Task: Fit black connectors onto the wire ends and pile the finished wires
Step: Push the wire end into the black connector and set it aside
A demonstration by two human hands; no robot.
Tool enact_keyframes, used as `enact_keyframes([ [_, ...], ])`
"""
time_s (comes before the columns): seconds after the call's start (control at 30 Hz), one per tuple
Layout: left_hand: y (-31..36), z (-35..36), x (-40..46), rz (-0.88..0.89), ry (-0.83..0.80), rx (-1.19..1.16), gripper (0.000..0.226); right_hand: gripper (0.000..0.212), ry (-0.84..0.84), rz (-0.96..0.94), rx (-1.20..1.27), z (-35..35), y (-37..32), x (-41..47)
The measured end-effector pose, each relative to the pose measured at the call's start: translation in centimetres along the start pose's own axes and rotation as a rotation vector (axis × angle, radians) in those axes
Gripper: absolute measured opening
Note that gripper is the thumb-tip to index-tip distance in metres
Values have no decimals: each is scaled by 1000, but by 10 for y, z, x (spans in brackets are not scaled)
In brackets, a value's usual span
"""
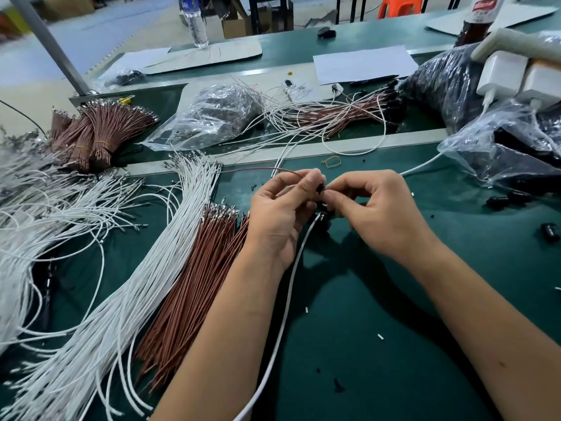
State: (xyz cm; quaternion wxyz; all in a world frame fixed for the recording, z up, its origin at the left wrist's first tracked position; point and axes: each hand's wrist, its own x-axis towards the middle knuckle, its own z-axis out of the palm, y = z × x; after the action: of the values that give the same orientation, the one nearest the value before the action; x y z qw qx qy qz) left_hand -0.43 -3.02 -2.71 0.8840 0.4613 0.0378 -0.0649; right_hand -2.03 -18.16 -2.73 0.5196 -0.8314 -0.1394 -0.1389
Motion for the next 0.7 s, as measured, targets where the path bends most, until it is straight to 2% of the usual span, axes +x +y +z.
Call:
enact_keyframes([
  [0.07, 5, -1, 0, 0, 8, -32, 18, 11, -77, -22, 19, -5, -1, 1],
  [0.1, 8, -3, 1, 24, 32, -47, 18, 12, -183, -6, 47, -10, -2, 2],
  [0.2, 21, -14, 3, 85, 120, -102, 23, 13, -699, 126, 105, -28, -5, -1],
  [0.23, 25, -17, 3, 94, 139, -113, 24, 11, -823, 155, 97, -33, -5, -2],
  [0.27, 27, -20, 4, 98, 148, -112, 25, 11, -864, 163, 97, -35, -5, -3],
  [0.3, 29, -22, 4, 97, 144, -99, 24, 13, -814, 164, 119, -34, -5, -3],
  [0.4, 23, -14, 1, 79, 67, -16, 19, 28, -408, 185, 267, -17, -4, 0],
  [0.47, 16, -6, -2, 80, 18, 56, 23, 21, -270, 191, 318, -6, -3, 1],
  [0.53, 13, -1, -4, 94, -5, 91, 26, 16, -317, 207, 319, -7, 1, 1],
  [0.63, 13, -3, -4, 115, -4, 104, 19, 14, -528, 261, 314, -19, 3, -1],
  [0.7, 12, -4, -3, 151, -23, 154, 15, 16, -450, 299, 338, -18, 4, -1],
])
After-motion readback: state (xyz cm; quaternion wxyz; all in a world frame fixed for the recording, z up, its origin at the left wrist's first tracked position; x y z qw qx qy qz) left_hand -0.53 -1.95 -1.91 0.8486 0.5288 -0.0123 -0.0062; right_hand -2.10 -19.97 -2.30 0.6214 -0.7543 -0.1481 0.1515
